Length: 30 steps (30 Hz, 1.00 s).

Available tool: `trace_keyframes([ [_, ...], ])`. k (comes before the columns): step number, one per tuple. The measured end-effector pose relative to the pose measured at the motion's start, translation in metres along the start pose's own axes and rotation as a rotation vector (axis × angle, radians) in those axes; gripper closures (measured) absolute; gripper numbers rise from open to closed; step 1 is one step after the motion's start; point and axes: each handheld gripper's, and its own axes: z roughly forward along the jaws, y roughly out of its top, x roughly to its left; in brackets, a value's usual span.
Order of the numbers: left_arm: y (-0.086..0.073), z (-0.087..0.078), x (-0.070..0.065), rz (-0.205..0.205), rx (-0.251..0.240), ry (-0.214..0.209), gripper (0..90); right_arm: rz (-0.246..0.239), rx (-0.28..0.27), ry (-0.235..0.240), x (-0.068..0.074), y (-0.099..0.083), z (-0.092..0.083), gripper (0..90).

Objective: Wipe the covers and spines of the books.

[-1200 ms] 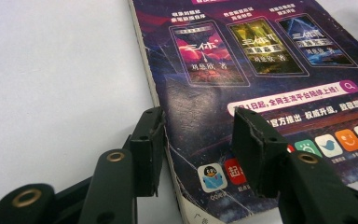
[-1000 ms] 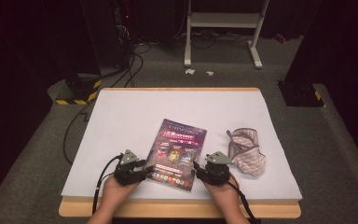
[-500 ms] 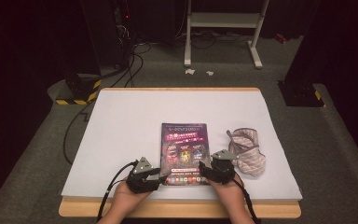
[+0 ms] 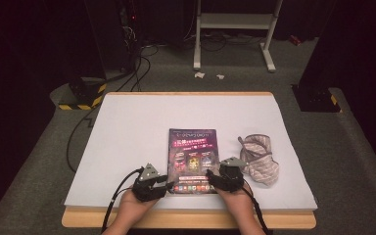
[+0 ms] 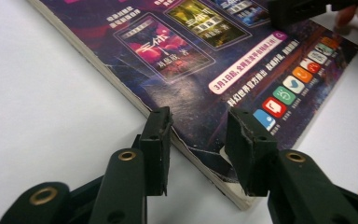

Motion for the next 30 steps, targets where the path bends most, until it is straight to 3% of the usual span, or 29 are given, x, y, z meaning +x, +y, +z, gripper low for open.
trace_keyframes([
  [4,-0.001,-0.005,0.012,-0.03,-0.003,0.035,61.6,-0.017,-0.002,0.01,0.011,0.003,0.005,41.7],
  [7,-0.003,-0.006,0.017,-0.05,-0.013,0.021,61.4,-0.04,0.006,0.027,0.013,0.004,0.006,41.8],
  [9,-0.003,-0.006,0.016,-0.037,-0.018,0.022,59.7,-0.063,-0.002,0.035,0.01,0.006,0.005,43.1],
  [12,-0.003,-0.007,0.015,-0.018,-0.034,0.025,55.0,-0.106,-0.045,0.001,0.008,0.007,-0.002,41.2],
  [19,-0.003,-0.018,0.019,0.0,-0.106,0.063,45.6,-0.122,-0.103,-0.009,-0.011,0.013,-0.019,42.5],
  [21,-0.003,-0.021,0.025,-0.004,-0.121,0.076,44.6,-0.124,-0.138,-0.034,-0.022,0.016,-0.03,41.5],
  [25,-0.005,-0.024,0.033,-0.021,-0.121,0.062,45.9,-0.121,-0.168,-0.076,-0.035,0.018,-0.042,37.9],
  [28,-0.005,-0.026,0.035,-0.01,-0.123,0.06,44.7,-0.119,-0.184,-0.108,-0.045,0.02,-0.05,35.8],
  [30,-0.005,-0.026,0.034,-0.018,-0.128,0.03,44.2,-0.104,-0.187,-0.124,-0.053,0.021,-0.055,35.1],
])
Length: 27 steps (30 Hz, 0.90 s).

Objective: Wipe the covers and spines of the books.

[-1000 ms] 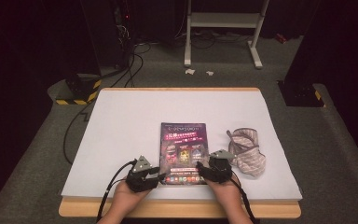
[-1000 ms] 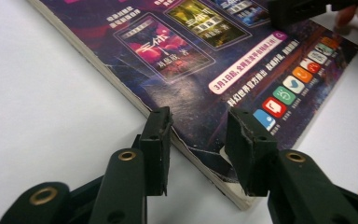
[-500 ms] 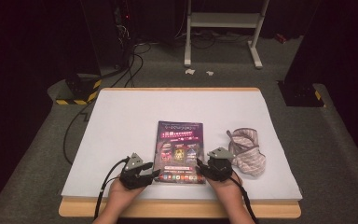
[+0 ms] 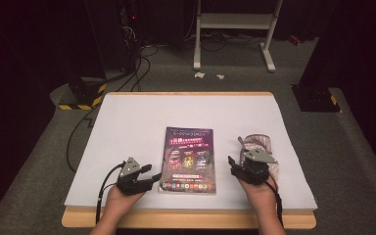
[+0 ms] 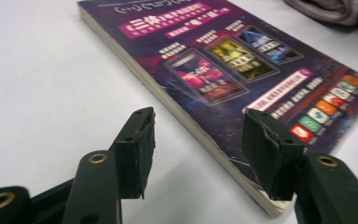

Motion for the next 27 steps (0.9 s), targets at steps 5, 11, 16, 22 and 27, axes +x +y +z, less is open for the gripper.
trace_keyframes([
  [5,0.001,0.001,-0.004,0.029,0.016,-0.002,40.8,0.013,-0.009,-0.072,-0.021,0.0,-0.011,33.9],
  [11,0.002,0.002,0.0,0.009,0.019,0.024,34.9,0.069,0.002,-0.122,-0.044,-0.006,-0.02,29.1],
  [16,0.002,0.003,0.003,0.006,0.04,0.061,31.4,0.1,0.029,-0.14,-0.054,-0.013,-0.019,28.9],
  [22,0.002,0.003,0.005,-0.003,0.034,0.089,24.9,0.137,0.104,-0.138,-0.059,-0.024,-0.009,28.1],
  [27,0.002,0.004,0.006,-0.008,0.04,0.085,25.1,0.164,0.131,-0.132,-0.065,-0.032,-0.001,26.1],
])
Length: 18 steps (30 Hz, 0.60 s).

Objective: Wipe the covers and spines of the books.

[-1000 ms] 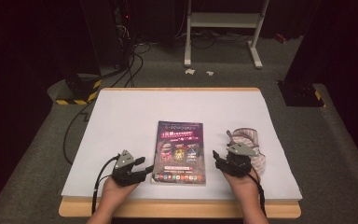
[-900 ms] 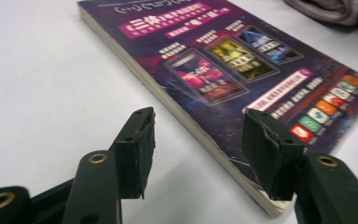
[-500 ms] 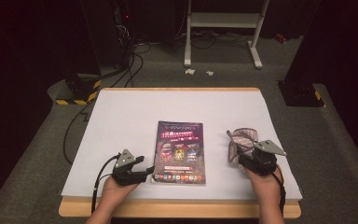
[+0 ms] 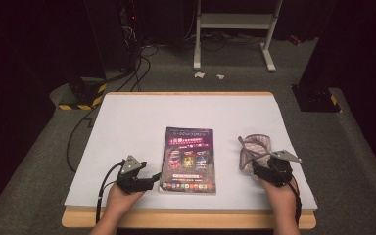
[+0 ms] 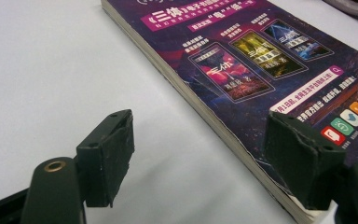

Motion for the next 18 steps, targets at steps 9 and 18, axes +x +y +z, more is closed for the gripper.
trace_keyframes([
  [9,0.0,0.001,-0.003,0.008,0.003,-0.006,25.1,-0.031,0.102,0.007,0.006,-0.002,0.021,22.6],
  [18,-0.003,0.001,-0.003,0.012,0.012,-0.006,25.2,0.006,0.096,0.022,-0.002,-0.001,0.02,32.9],
])
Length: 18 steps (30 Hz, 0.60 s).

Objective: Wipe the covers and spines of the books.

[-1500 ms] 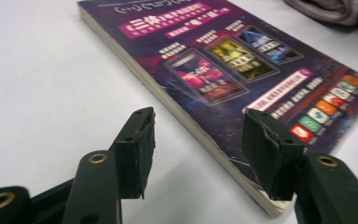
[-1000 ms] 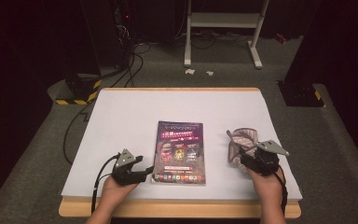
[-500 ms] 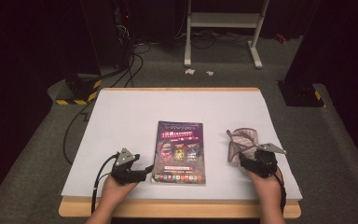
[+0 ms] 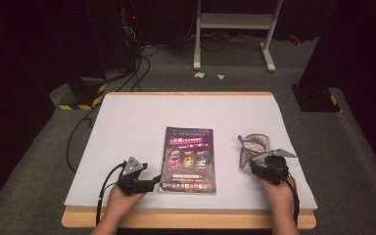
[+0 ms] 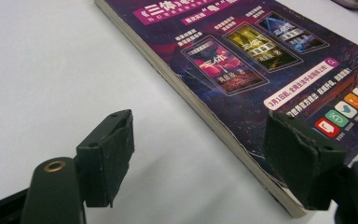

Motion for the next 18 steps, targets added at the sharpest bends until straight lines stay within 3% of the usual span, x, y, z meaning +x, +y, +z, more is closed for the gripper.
trace_keyframes([
  [6,-0.0016,-0.0007,0.0001,-0.002,-0.001,0.003,25.7,-0.036,0.024,-0.023,0.0059,0.0007,0.0054,38.9],
  [14,-0.0023,-0.0018,-0.0024,-0.004,-0.008,-0.006,26.3,-0.081,0.006,0.012,0.0064,-0.0011,0.0048,55.2],
  [18,-0.0019,-0.0021,-0.0022,-0.011,-0.014,-0.01,27.1,-0.085,-0.006,0.03,0.005,-0.0024,0.0036,58.1],
])
